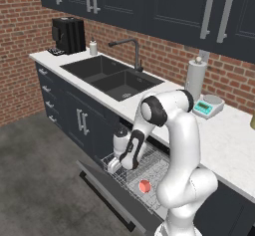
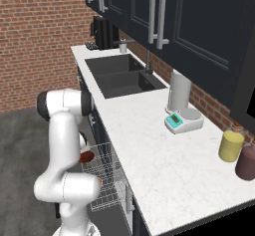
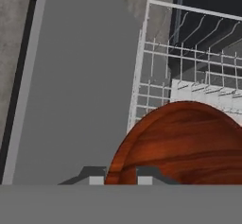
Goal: Pick up the cup and bowl from the counter, place them in the dishwasher, and close the dishwasher door.
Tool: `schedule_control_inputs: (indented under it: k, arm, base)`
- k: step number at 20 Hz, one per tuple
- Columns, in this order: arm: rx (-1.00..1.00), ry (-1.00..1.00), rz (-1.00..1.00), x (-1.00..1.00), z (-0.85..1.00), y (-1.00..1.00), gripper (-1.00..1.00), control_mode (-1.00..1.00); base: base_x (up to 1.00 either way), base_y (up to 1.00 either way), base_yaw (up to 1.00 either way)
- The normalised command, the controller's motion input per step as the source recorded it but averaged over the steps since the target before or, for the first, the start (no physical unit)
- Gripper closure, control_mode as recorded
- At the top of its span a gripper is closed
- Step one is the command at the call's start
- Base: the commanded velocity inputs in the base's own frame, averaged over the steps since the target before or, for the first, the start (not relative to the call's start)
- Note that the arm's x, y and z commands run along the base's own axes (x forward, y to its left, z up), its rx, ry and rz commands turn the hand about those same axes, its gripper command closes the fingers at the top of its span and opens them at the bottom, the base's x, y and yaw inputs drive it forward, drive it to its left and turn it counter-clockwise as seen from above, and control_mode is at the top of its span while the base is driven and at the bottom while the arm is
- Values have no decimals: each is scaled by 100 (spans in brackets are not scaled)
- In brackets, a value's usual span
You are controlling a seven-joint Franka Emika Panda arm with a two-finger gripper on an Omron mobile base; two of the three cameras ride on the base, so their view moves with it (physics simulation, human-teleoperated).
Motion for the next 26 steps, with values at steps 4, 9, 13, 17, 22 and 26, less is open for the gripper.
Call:
schedule_control_inputs:
  k: [4, 9, 13, 17, 22, 26]
  arm:
    - [0, 0, 0, 53, -17, -24, 100, -100]
    - [0, 0, 0, 49, -31, -4, 100, -100]
    - [-1, 0, 0, 43, -46, 0, 100, -100]
    - [-1, 0, 0, 44, -48, -1, 100, -100]
    - [0, 0, 0, 19, -44, -20, 100, -100]
    - [0, 0, 1, 0, -43, 0, 100, -100]
  base:
    - [0, 0, 0]
    - [0, 0, 0]
    - [0, 0, 0]
    - [0, 0, 0]
    - [0, 0, 0]
    - [0, 0, 0]
